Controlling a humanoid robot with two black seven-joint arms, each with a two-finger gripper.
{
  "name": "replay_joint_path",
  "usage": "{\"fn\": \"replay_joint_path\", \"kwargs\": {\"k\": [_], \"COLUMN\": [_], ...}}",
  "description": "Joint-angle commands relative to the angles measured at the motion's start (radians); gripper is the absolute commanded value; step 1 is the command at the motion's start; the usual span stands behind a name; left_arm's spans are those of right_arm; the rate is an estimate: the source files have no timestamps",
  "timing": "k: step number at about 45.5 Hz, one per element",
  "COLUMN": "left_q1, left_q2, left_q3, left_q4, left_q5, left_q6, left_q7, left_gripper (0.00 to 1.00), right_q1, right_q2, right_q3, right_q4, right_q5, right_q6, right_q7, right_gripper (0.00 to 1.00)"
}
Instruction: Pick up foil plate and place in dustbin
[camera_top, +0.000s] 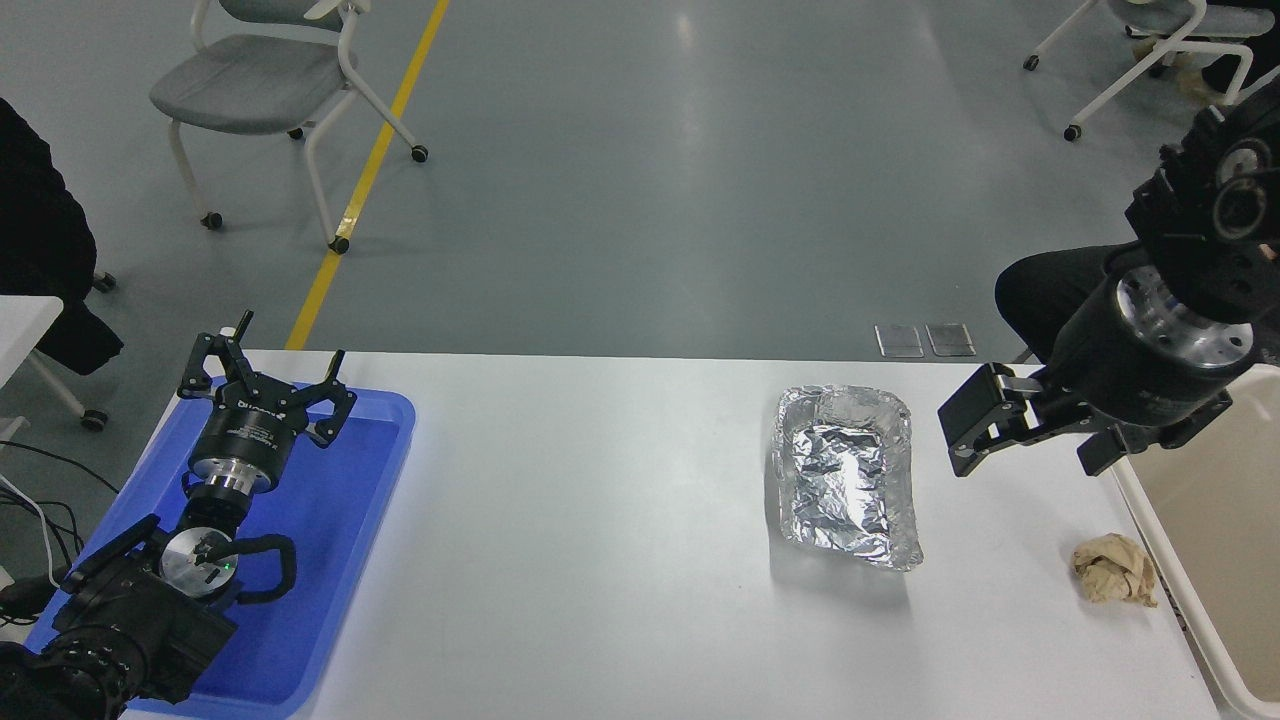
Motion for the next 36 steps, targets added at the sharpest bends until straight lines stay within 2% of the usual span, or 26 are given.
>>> {"fn": "replay_joint_path", "kwargs": {"k": [1, 12, 20, 36], "left_q1": [0.000, -0.001, -0.001, -0.001], "left_q2": [-0.001, 0.001, 0.001, 0.001], "left_q3": [0.000, 0.000, 0.000, 0.000], "left_q4": [0.000, 0.000, 0.000, 0.000], "left_q5": [0.000, 0.000, 0.000, 0.000], "left_q6": [0.000, 0.000, 0.000, 0.000], "left_q7": [0.000, 0.000, 0.000, 0.000], "left_gripper": [1.00, 1.00, 1.00, 1.00], "right_q1": [-0.001, -0.041, -0.194, -0.557], "right_q2": [0.000, -0.024, -0.021, -0.007], "right_q3": [0.004, 0.007, 0.047, 0.136], "right_q4": [-0.004, -0.029, -0.165, -0.441], "right_q5": [-0.001, -0.015, -0.016, -0.041], "right_q6": [-0.015, -0.026, -0.139, -0.254], "right_q7": [0.000, 0.001, 0.008, 0.008], "right_gripper": [1.00, 1.00, 1.00, 1.00]}}
